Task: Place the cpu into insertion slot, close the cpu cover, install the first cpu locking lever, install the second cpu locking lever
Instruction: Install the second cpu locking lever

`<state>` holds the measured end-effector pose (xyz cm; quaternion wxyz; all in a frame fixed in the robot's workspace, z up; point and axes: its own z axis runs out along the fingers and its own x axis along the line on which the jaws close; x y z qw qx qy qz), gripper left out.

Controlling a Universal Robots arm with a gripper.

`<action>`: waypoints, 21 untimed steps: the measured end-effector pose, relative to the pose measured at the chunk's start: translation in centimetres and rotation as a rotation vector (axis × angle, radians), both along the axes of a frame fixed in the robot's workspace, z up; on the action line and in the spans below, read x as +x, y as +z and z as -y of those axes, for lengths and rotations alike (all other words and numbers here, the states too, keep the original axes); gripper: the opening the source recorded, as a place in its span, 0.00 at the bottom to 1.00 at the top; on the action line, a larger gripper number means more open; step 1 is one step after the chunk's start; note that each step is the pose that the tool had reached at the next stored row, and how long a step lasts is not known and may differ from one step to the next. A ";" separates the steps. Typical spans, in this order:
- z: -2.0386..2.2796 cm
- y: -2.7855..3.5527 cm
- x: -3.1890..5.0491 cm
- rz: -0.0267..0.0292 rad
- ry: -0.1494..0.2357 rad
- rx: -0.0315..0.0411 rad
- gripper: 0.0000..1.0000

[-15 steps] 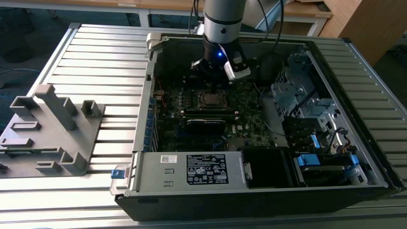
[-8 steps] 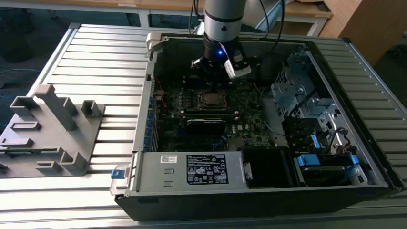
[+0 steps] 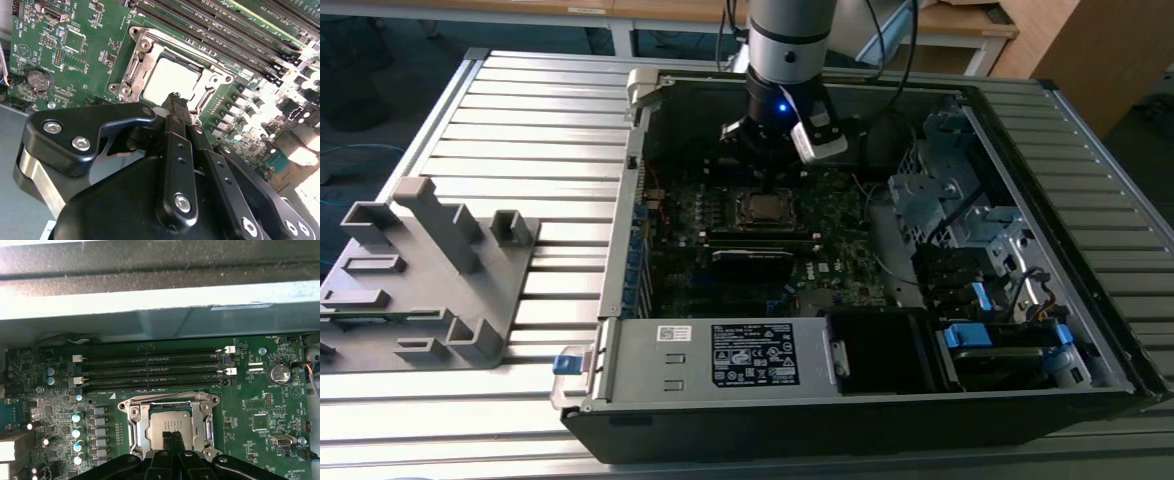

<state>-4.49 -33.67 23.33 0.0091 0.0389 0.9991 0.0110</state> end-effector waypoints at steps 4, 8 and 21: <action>-0.01 0.28 0.01 0.0004 0.000 0.0007 0.11; 0.08 0.29 0.01 0.0004 0.000 0.0007 0.11; 1.39 0.29 0.01 0.0004 0.000 0.0007 0.11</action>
